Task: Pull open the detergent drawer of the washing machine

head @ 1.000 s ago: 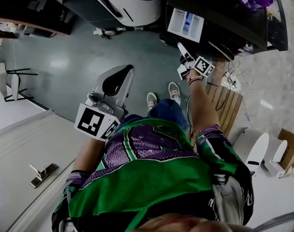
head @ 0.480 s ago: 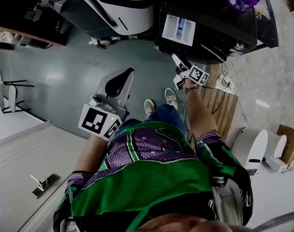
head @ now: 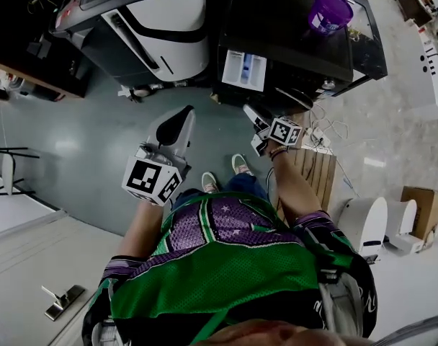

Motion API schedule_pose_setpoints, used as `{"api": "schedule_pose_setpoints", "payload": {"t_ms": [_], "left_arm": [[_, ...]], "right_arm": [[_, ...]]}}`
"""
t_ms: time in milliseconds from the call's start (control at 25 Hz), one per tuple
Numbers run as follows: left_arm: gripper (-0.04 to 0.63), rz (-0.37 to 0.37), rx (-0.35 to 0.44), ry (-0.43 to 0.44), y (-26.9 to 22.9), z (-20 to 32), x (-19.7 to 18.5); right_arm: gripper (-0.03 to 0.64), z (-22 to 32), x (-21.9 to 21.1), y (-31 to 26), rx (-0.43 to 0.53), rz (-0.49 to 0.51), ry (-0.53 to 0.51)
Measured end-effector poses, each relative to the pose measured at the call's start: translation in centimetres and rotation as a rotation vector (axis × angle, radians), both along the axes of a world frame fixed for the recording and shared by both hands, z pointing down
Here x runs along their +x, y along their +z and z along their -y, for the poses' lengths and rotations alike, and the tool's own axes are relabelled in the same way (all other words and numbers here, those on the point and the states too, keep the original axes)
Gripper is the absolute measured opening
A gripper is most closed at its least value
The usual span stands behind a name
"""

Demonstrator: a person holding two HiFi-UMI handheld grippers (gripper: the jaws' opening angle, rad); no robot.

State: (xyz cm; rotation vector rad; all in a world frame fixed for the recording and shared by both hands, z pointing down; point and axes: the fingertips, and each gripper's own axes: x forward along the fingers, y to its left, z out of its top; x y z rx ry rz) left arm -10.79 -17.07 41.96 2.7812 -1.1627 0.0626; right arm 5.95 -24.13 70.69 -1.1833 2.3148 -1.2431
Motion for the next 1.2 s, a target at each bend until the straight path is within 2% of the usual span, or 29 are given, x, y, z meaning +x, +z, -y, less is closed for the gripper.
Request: {"api": "schedule_pose_setpoints", "payload": {"t_ms": [240,400,600,800,1000,1200], "left_arm": [[0.017,0.008,0.024,0.021,-0.8,1.6,2.6],[0.017,0.005,0.017,0.034,-0.8,2.9,4.2],[0.017,-0.001,0.018,0.036,-2.1,4.5,5.6],[0.017,-0.017,0.045,0.040,-4.0,6.0,7.1],[0.017,-0.023,0.067,0.033,-4.9,7.2,7.8],[0.017,-0.026,0.071,0.010,-5.1,7.6,6.8]], "right_arm": [[0.258,-0.4,2.5,-2.0,0.019,-0.200,0.032],[0.256,-0.7,3.1,-3.4,0.034,-0.314,-0.019],[0.247,-0.6,3.4,-8.0,0.109,-0.354,-0.078],[0.245,0.5,5.4,-12.7,0.177,-0.432,-0.067],[0.244,0.2,5.1,-17.1,0.267,-0.441,-0.141],[0.236,0.3,4.5,-19.8,0.311,-0.652,-0.260]]}}
